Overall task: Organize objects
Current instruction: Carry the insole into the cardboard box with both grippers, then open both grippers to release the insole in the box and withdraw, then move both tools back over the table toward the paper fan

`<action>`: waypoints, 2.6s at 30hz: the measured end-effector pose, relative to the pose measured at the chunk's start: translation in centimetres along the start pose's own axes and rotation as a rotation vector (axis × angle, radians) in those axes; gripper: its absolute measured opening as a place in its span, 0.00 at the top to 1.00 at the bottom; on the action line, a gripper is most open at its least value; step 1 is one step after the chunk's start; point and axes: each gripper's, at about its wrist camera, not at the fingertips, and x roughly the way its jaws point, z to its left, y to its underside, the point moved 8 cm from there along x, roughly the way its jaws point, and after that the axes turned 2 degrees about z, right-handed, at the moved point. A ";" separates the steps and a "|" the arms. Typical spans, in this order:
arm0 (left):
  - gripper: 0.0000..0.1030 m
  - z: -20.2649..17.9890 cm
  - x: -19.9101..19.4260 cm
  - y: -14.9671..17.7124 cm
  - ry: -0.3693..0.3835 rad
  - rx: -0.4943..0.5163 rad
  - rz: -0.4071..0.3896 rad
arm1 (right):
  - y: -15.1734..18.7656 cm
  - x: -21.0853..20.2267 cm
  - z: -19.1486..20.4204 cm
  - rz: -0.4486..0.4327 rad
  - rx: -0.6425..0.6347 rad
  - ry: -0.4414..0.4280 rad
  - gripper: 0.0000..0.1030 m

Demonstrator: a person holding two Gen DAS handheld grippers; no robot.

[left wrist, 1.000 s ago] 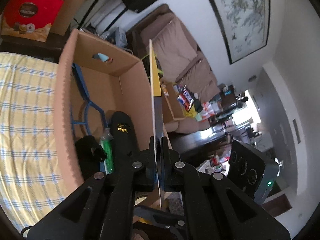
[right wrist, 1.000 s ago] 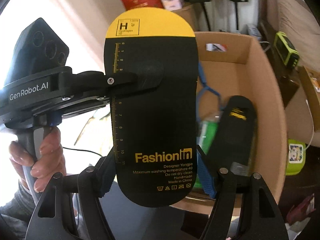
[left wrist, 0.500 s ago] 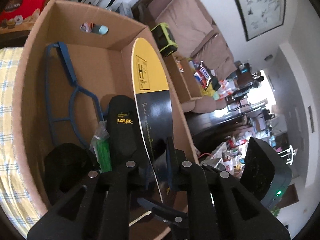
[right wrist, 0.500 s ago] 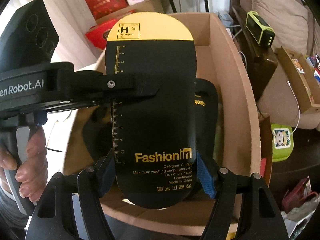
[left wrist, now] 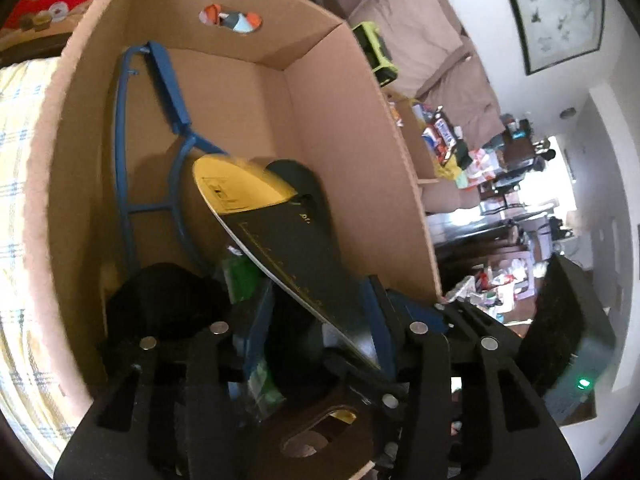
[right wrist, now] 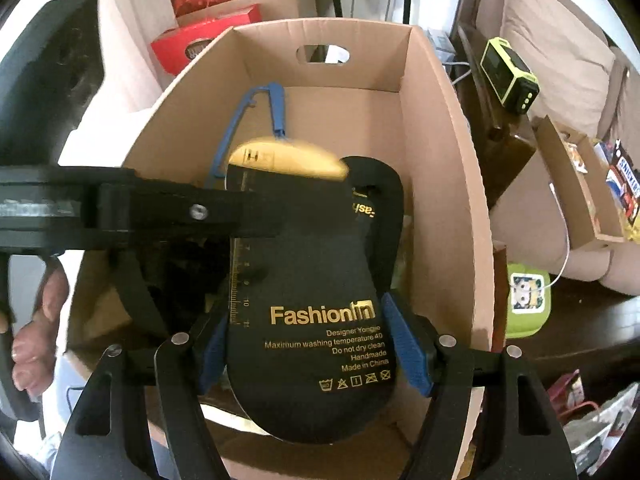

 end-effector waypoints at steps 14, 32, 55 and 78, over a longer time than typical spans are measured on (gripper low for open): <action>0.30 -1.8 -6.1 0.3 -0.089 0.108 -0.122 | -0.4 -3.4 1.2 -0.056 0.057 -0.061 0.32; 0.10 0.4 -12.5 1.4 -0.264 0.181 -0.253 | -2.3 -6.3 2.9 -0.101 0.116 -0.032 0.20; 0.00 6.7 -19.0 5.3 -0.447 0.209 -0.366 | -3.5 -7.5 10.4 -0.156 0.048 -0.024 0.00; 0.00 23.5 -25.0 11.7 -0.609 -0.010 -0.377 | -5.5 -6.0 21.6 -0.179 -0.035 -0.189 0.00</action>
